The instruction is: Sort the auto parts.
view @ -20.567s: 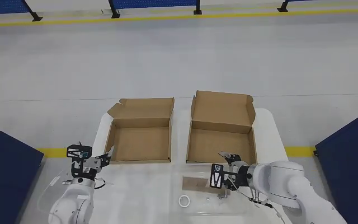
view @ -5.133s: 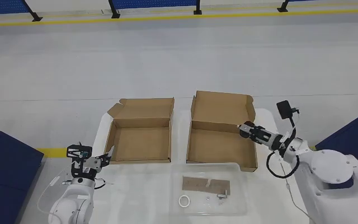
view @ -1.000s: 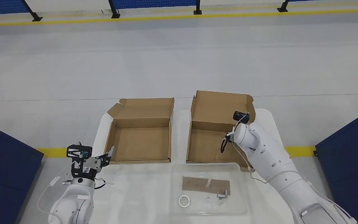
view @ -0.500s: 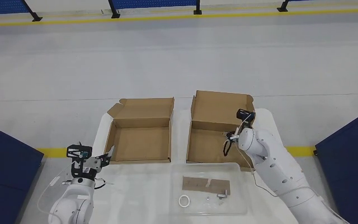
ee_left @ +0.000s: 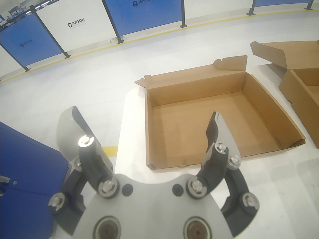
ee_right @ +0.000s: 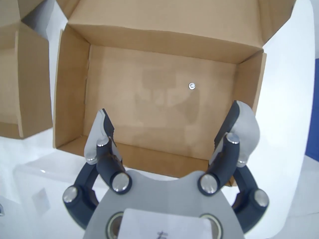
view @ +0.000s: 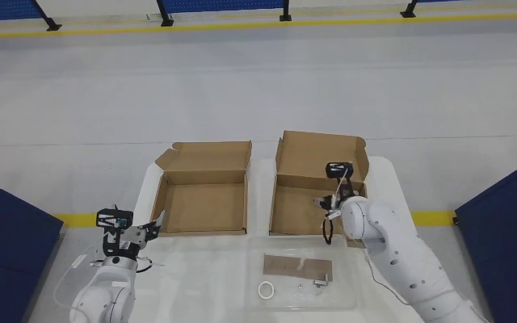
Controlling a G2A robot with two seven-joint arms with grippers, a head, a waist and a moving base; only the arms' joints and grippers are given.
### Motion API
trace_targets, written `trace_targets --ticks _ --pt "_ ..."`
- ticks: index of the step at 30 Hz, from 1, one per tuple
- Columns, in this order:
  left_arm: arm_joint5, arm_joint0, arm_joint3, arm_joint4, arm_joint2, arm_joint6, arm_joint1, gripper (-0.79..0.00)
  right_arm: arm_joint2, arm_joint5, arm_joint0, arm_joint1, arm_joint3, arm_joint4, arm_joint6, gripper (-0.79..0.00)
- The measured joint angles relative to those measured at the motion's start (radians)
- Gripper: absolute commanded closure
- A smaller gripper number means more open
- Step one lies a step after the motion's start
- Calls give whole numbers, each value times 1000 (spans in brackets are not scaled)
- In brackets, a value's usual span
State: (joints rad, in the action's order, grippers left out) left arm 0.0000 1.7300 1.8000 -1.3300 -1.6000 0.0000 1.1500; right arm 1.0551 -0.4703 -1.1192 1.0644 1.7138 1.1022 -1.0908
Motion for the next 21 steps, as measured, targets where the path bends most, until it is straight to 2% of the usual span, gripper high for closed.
trace_targets --ticks 3,12,15,21 --pt "0 0 0 0 0 0 0 -785 -3 73 -16 -10 52 83 -88 -785" --pt "0 0 0 0 0 0 0 -785 -1 86 -22 -8 58 58 -67 -785" --pt "0 0 0 0 0 0 0 -785 13 205 -33 -13 101 37 -54 -785" --pt "0 0 0 0 0 0 0 -785 90 494 -57 -33 192 -116 -140 -785"
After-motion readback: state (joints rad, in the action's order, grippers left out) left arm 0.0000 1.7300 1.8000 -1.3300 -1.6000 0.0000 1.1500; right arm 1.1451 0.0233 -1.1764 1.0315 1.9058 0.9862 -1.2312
